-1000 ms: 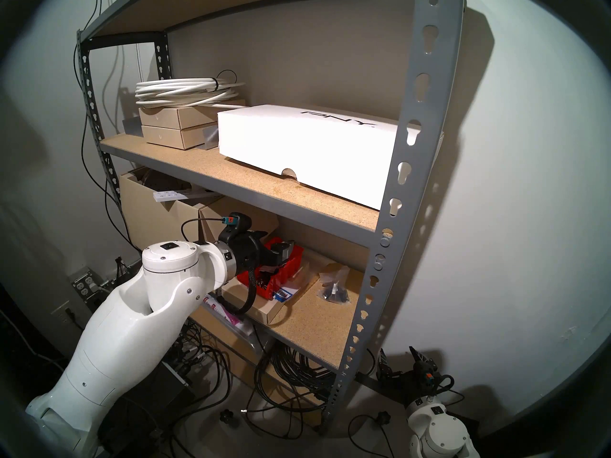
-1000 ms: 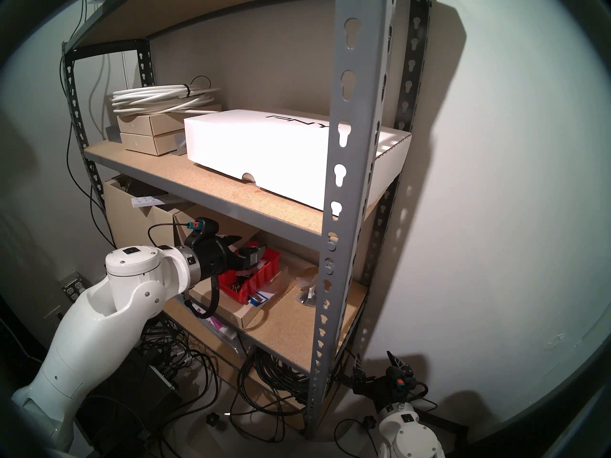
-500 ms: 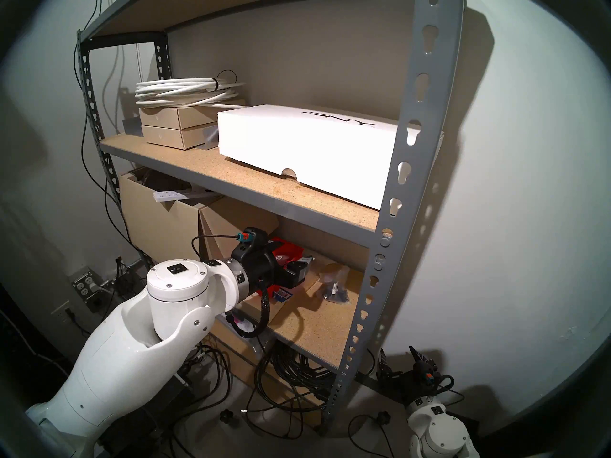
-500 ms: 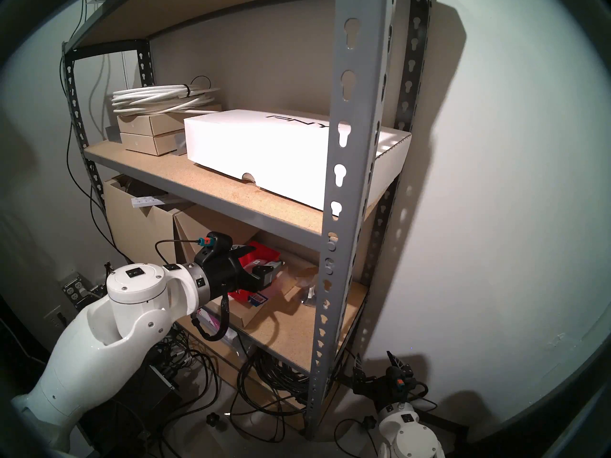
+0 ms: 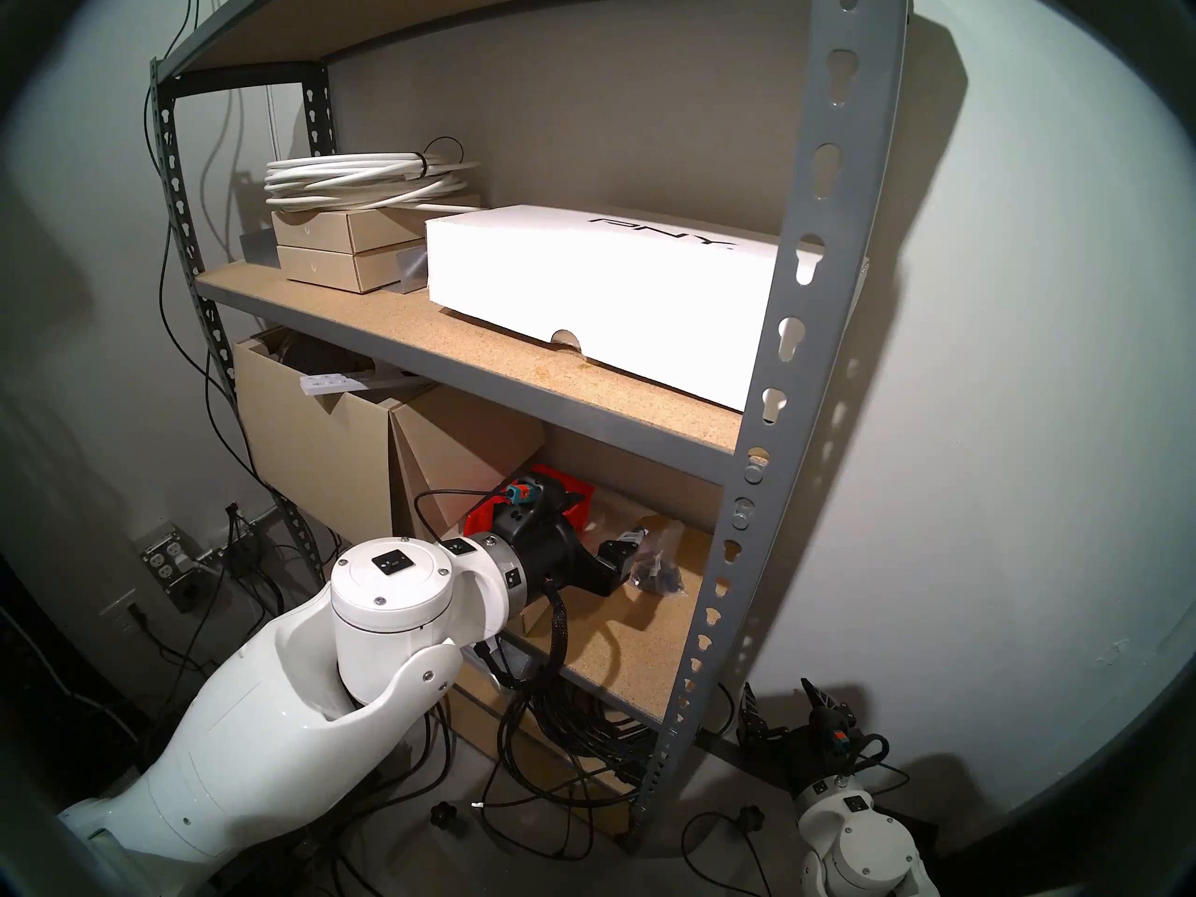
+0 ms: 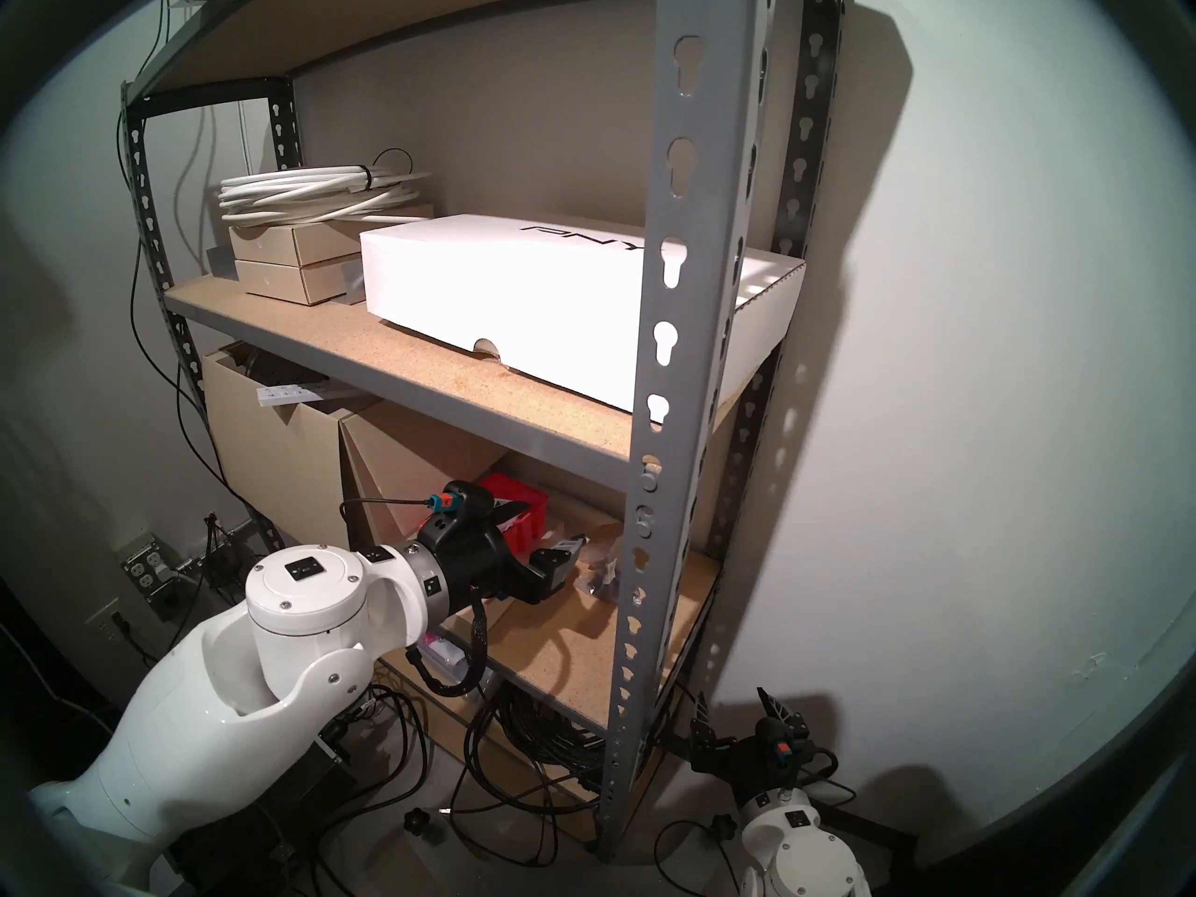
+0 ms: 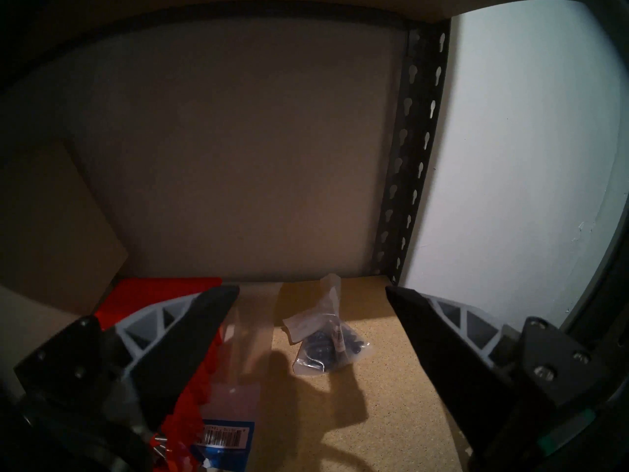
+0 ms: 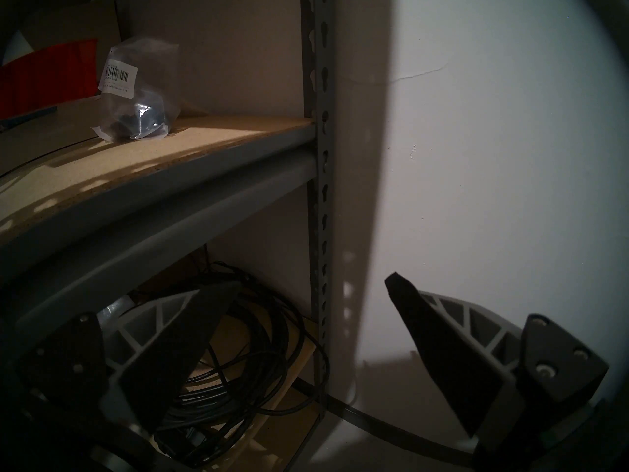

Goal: Organize the rack shelf by putting things into a case

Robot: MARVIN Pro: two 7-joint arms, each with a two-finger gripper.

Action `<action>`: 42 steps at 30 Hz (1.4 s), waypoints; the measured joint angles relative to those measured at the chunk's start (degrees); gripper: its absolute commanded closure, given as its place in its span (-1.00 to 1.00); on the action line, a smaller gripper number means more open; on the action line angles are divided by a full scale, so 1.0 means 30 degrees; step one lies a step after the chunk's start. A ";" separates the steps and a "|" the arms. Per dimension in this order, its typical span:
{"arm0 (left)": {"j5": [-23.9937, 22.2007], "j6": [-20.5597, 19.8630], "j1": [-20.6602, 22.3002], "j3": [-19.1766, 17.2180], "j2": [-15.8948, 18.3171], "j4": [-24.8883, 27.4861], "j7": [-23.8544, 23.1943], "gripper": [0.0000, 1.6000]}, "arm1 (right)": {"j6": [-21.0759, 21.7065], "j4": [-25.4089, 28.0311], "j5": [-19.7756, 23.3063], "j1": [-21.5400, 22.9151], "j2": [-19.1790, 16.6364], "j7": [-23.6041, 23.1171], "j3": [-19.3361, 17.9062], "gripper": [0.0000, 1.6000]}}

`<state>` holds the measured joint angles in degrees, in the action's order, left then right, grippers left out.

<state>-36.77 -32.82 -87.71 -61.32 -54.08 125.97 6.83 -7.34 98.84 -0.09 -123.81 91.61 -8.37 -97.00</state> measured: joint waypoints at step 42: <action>0.0493 0.0156 0.0403 0.1914 -0.0807 -0.1042 0.0658 -1.00 | 0.0001 0.0000 0.0000 0.0000 0.0000 0.0000 0.0000 -1.00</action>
<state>-35.29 -32.35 -86.50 -55.58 -56.50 122.84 8.81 -7.34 98.84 -0.09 -123.81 91.61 -8.37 -97.00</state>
